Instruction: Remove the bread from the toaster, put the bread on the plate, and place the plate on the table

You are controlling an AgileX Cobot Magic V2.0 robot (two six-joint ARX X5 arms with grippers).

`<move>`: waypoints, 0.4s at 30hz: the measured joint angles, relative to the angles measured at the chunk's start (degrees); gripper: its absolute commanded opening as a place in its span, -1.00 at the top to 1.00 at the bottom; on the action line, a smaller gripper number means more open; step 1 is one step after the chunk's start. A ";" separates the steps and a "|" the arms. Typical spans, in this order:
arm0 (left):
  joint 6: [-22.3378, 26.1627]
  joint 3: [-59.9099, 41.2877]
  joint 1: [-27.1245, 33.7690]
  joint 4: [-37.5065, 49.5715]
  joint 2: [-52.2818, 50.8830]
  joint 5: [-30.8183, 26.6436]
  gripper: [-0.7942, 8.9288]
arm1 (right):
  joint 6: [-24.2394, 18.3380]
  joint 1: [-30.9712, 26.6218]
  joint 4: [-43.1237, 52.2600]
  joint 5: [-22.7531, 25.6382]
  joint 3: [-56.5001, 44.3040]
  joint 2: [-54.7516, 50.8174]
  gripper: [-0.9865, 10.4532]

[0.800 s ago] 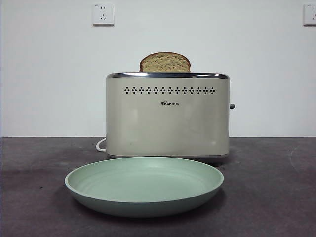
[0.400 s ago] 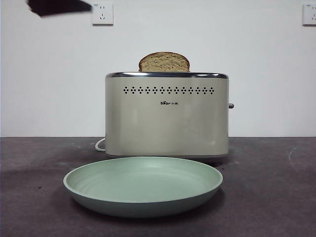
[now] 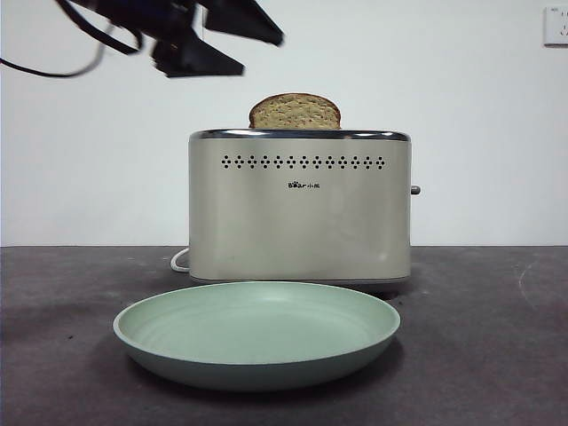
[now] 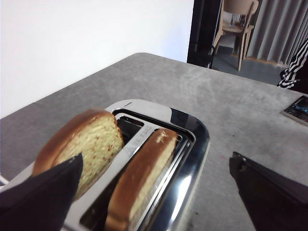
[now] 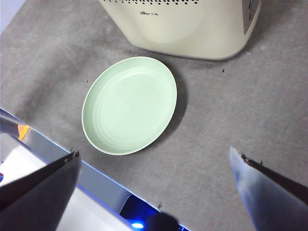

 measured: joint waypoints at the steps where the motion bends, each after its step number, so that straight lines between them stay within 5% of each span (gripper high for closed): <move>1: 0.28 1.20 -0.37 0.00 1.62 -0.07 -0.28 | 0.00 0.00 0.00 0.00 0.00 0.00 -0.16; 10: 1.44 4.11 -2.89 -0.50 8.96 -3.87 -0.22 | 0.00 0.00 0.00 0.00 0.00 0.04 -0.16; 12: 1.81 4.11 -3.37 -0.66 9.18 -5.38 0.03 | 0.00 0.00 0.00 0.00 0.00 0.04 -0.16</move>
